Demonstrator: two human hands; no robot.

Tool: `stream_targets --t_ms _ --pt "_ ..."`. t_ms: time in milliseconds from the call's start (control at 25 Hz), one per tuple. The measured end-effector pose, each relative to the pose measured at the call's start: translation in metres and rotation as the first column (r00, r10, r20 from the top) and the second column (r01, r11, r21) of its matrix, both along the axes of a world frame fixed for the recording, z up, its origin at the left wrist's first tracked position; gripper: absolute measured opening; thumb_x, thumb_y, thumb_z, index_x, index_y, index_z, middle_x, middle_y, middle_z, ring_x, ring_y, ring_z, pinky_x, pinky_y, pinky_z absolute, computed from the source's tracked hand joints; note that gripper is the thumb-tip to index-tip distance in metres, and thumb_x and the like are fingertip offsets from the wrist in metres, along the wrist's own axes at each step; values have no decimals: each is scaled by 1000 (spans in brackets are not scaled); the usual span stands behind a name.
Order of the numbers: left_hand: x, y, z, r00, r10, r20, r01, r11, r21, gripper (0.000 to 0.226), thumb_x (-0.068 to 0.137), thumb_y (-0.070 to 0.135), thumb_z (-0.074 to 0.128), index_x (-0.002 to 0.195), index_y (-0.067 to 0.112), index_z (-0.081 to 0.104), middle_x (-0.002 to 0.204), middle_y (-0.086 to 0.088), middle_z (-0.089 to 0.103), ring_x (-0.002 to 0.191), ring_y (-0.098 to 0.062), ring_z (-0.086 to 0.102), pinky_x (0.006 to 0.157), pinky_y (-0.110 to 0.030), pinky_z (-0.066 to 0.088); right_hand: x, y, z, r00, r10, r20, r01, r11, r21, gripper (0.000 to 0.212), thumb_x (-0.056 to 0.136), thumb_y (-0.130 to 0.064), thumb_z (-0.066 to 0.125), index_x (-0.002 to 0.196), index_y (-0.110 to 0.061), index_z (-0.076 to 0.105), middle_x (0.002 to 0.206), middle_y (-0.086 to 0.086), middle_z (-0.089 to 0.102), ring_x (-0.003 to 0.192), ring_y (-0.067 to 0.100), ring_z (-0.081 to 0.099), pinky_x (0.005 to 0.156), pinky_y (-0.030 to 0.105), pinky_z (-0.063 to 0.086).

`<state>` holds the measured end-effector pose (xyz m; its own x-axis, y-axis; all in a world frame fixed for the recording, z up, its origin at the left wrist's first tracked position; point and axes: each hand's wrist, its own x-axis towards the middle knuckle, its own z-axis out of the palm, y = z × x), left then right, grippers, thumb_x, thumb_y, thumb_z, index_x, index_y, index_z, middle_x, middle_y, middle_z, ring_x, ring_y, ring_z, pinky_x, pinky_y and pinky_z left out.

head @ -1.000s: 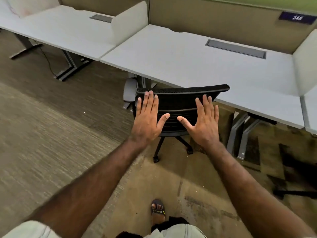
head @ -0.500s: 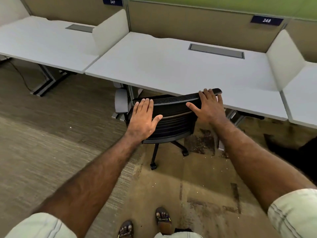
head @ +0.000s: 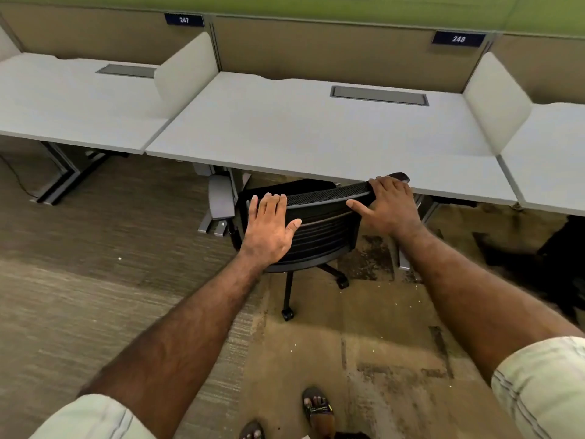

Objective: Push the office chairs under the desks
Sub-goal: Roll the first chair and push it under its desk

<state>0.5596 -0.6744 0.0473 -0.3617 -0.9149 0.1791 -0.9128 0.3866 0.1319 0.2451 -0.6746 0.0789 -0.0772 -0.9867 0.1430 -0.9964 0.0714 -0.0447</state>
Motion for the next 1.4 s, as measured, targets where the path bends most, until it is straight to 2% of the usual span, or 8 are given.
stream_targets --t_ms 200,440,600,720,880,1080,1240,1400 --pt "26 -5 2 996 -10 -86 17 997 81 74 111 58 27 169 13 22 179 -6 15 167 -23 2 135 -50 -6 25 19 -11 999 -48 0 47 996 -77 86 105 -80 27 153 -14 54 153 10 57 148 34 45 131 58 23" --pt "46 -18 8 995 -79 -58 88 981 175 61 116 42 19 170 14 15 180 -6 8 167 -23 -3 134 -49 -11 60 47 -18 994 -112 18 114 985 -127 71 111 -66 30 150 -13 58 150 8 59 144 33 47 128 55 26" --pt "46 -10 -1 993 -120 -23 122 979 161 67 114 49 22 171 16 7 180 -4 0 166 -20 -11 126 -50 -26 68 67 -22 988 -155 18 156 978 -140 70 112 -65 31 152 -14 56 151 7 58 144 31 46 127 54 29" --pt "45 -8 -6 984 -171 -58 178 973 150 77 110 61 21 171 16 9 180 -3 1 166 -18 -12 122 -45 -33 67 75 -26 984 -180 18 180 971 -157 71 111 -65 31 152 -13 56 151 8 57 145 31 45 129 53 28" --pt "45 -22 -3 972 -219 -90 229 967 113 81 106 67 21 169 17 17 180 -4 9 166 -18 -6 128 -49 -24 64 74 -27 976 -187 110 204 962 -179 73 110 -68 29 151 -14 55 156 8 52 153 30 37 134 53 16" --pt "42 -42 -7 969 -237 -74 240 970 38 83 104 70 18 169 19 19 180 -3 7 166 -20 -6 130 -54 -17 46 61 -27 977 -149 152 159 986 -58 84 104 -81 18 163 -24 39 176 1 30 168 19 10 136 47 -8" --pt "40 -61 -5 972 -230 -49 231 973 13 81 103 70 19 169 23 19 180 0 5 166 -19 -9 131 -52 -16 40 43 -22 980 -137 143 139 990 -4 80 106 -75 15 169 -27 29 179 -1 23 168 19 5 135 46 -12" --pt "37 -85 -3 972 -236 -21 236 971 29 82 103 73 21 170 24 18 180 0 1 166 -19 -11 132 -53 -14 40 25 -23 976 -151 155 151 988 9 71 111 -67 19 170 -28 27 178 -2 24 167 19 8 135 47 -9"
